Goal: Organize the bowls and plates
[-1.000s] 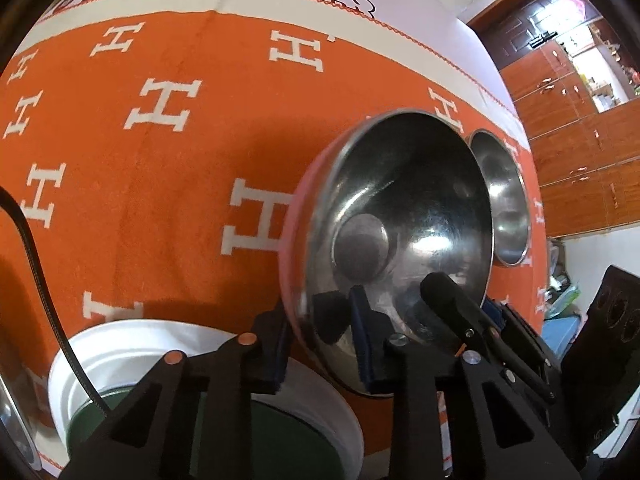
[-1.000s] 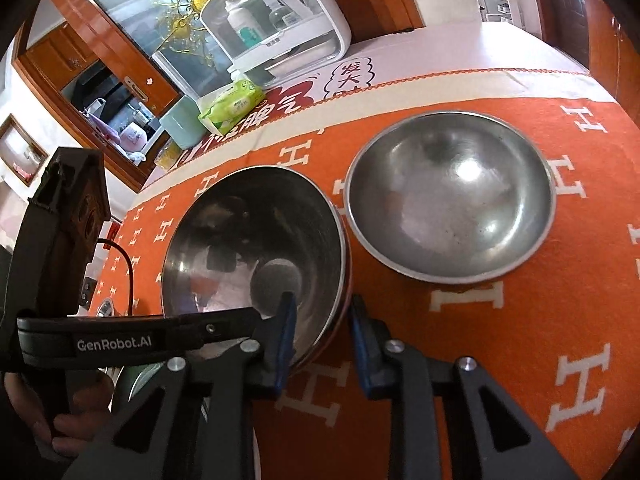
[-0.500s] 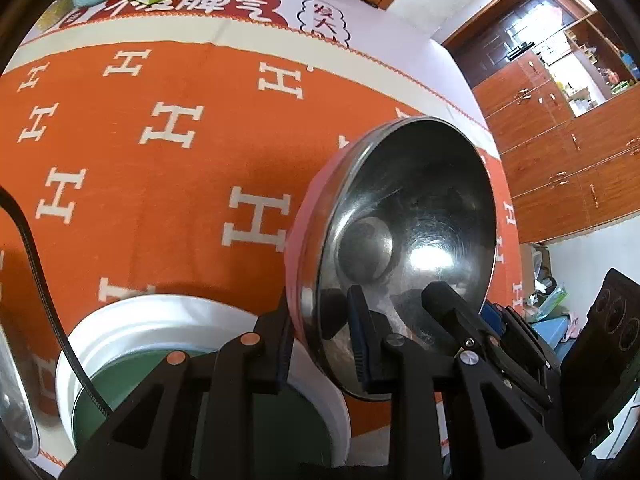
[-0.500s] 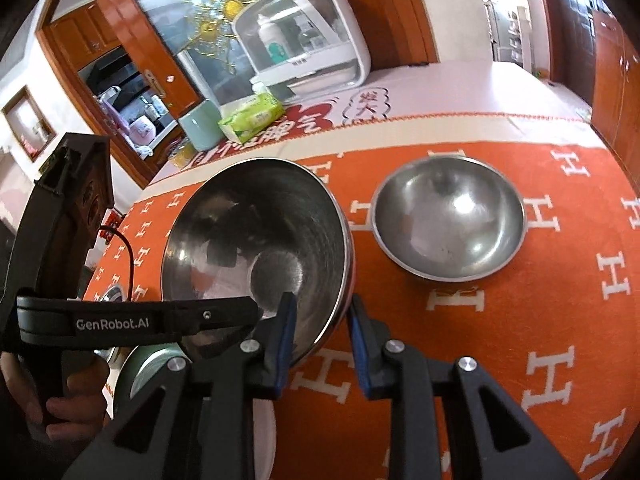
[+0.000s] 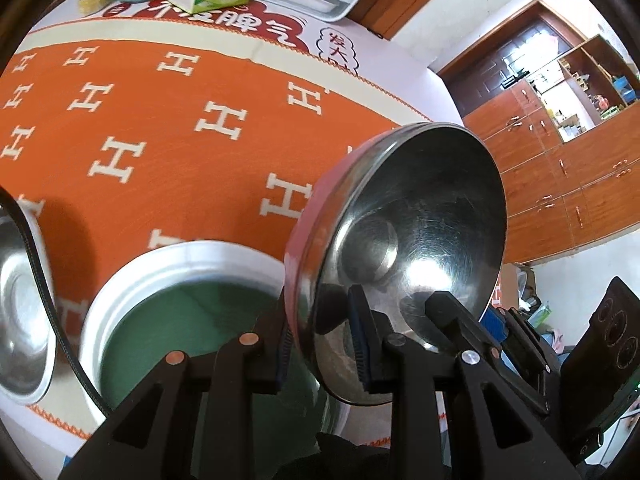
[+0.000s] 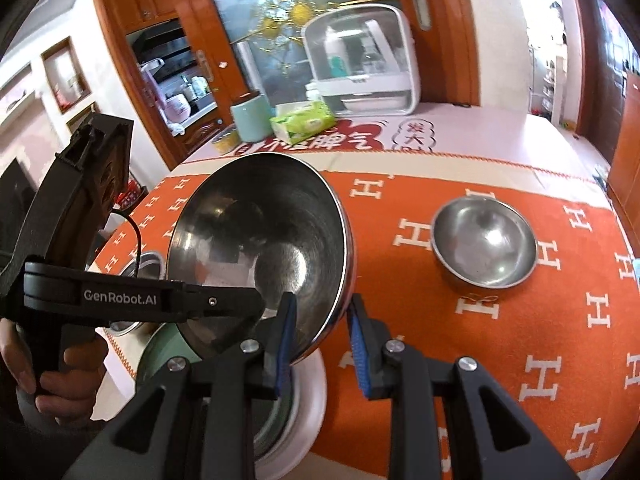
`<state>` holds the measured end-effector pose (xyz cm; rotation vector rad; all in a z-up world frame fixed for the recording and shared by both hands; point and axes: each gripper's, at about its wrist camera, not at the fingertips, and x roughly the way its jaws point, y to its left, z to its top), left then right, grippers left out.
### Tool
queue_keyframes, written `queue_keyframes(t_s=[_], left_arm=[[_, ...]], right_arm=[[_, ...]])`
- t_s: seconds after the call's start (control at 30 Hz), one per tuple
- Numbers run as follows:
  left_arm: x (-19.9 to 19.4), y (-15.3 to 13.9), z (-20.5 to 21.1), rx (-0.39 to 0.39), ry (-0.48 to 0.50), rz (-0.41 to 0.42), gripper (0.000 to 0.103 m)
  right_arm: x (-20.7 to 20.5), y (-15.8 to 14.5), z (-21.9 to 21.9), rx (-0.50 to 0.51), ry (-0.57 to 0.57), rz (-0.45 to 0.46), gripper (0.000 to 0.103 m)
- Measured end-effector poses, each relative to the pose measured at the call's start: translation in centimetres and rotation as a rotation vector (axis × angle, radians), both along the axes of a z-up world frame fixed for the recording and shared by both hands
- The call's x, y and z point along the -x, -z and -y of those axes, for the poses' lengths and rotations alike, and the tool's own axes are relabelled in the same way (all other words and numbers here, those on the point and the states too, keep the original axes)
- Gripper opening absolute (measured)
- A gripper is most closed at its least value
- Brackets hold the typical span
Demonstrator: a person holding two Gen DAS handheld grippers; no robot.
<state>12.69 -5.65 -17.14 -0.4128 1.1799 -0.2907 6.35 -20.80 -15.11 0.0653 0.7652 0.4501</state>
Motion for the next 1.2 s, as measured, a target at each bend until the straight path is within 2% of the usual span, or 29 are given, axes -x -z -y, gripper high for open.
queue_keyframes(t_s=[0.4, 0.7, 1.2], left_arm=[[3.8, -2.1, -4.1, -0.033, -0.029, 0.058, 0.025], [6.3, -2.8, -8.5, -0.062, -0.028, 0.038, 0.025], [7.6, -2.6, -16.2, -0.117, 0.000, -0.014, 0.029]], right_arm=[[3.6, -1.5, -4.5, 0.031, -0.069, 0.051, 0.026], [4.7, -1.5, -8.7, 0.023, -0.092, 0.038, 0.026], [4.8, -0.6, -16.8, 0.013, -0.112, -0.011, 0.026]])
